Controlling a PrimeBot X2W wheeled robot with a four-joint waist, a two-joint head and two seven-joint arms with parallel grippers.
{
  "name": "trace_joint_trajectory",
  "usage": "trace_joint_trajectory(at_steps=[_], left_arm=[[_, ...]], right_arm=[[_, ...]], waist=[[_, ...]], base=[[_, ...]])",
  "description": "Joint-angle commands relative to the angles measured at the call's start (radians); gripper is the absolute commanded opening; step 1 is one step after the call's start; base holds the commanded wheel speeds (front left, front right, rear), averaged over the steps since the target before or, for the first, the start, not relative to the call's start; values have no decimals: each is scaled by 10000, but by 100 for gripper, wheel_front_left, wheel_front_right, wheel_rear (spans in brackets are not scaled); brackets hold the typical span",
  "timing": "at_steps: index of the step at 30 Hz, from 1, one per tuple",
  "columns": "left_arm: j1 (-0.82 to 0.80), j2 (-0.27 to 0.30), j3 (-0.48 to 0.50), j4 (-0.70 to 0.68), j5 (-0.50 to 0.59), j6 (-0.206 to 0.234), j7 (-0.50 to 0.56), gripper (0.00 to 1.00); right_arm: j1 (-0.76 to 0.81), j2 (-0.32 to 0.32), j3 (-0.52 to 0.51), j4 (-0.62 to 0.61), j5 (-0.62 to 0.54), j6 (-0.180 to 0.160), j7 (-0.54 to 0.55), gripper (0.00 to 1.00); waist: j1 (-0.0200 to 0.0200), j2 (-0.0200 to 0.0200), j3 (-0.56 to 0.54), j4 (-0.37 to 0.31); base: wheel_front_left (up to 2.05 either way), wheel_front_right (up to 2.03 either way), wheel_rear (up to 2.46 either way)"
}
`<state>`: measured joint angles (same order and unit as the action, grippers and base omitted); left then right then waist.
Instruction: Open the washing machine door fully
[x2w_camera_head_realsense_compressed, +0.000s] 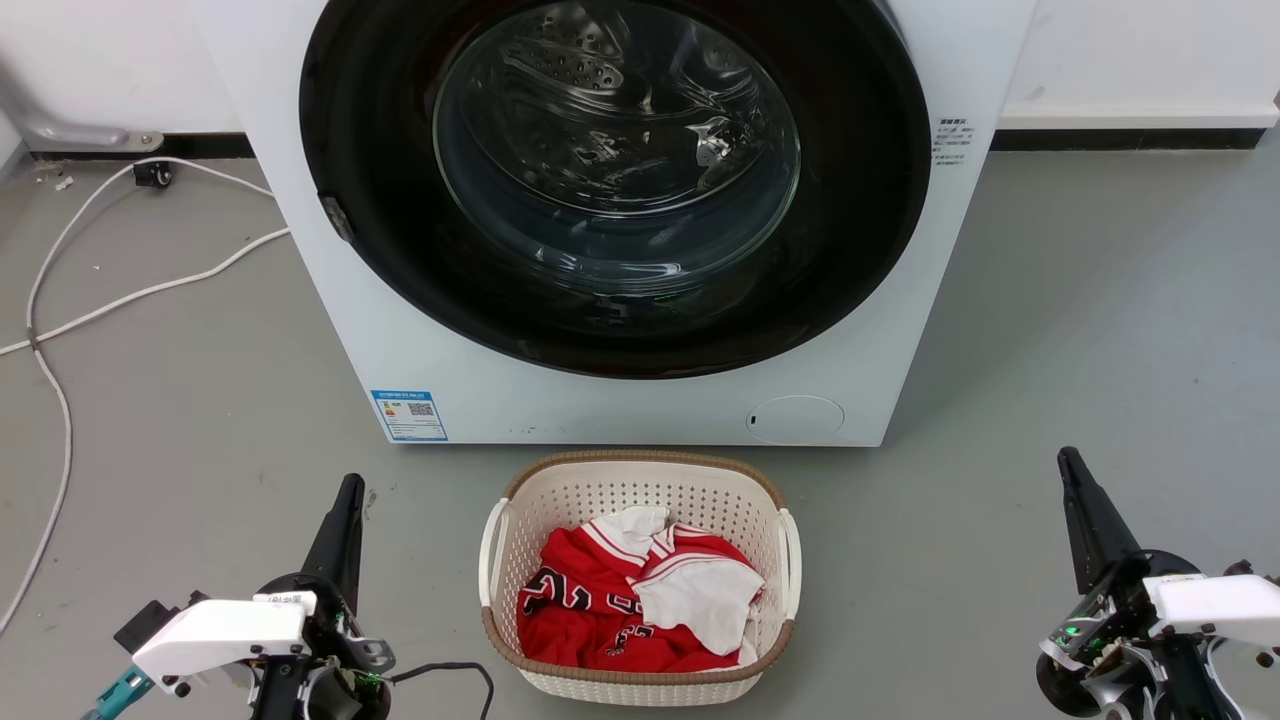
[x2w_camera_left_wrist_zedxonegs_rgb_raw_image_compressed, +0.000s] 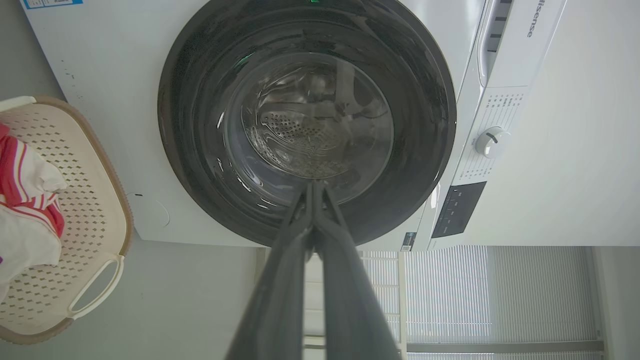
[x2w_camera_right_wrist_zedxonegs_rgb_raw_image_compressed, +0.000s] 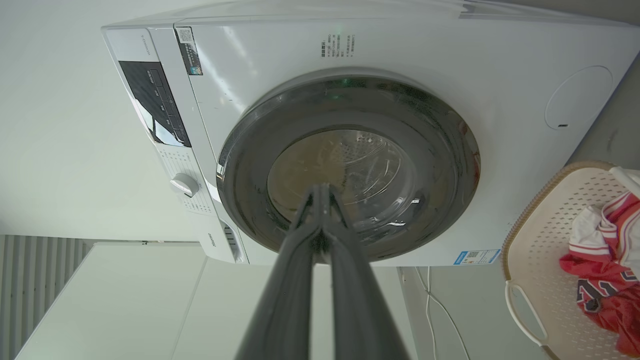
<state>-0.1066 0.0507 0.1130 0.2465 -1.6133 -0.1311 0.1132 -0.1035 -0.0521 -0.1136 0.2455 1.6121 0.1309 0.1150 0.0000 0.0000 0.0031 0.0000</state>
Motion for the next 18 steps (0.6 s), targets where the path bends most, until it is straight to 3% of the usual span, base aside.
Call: trace_joint_trajectory(at_steps=[1, 18], left_arm=[[-64, -6, 12, 0, 9, -17, 39, 0], [-64, -6, 14, 0, 9, -17, 39, 0]], right_arm=[[-126, 33, 7, 11, 13, -4, 5, 0], [-127, 33, 7, 11, 13, -4, 5, 0]], waist=[[0, 0, 0, 0], [0, 0, 0, 0]], base=[[0, 0, 0], [0, 0, 0]])
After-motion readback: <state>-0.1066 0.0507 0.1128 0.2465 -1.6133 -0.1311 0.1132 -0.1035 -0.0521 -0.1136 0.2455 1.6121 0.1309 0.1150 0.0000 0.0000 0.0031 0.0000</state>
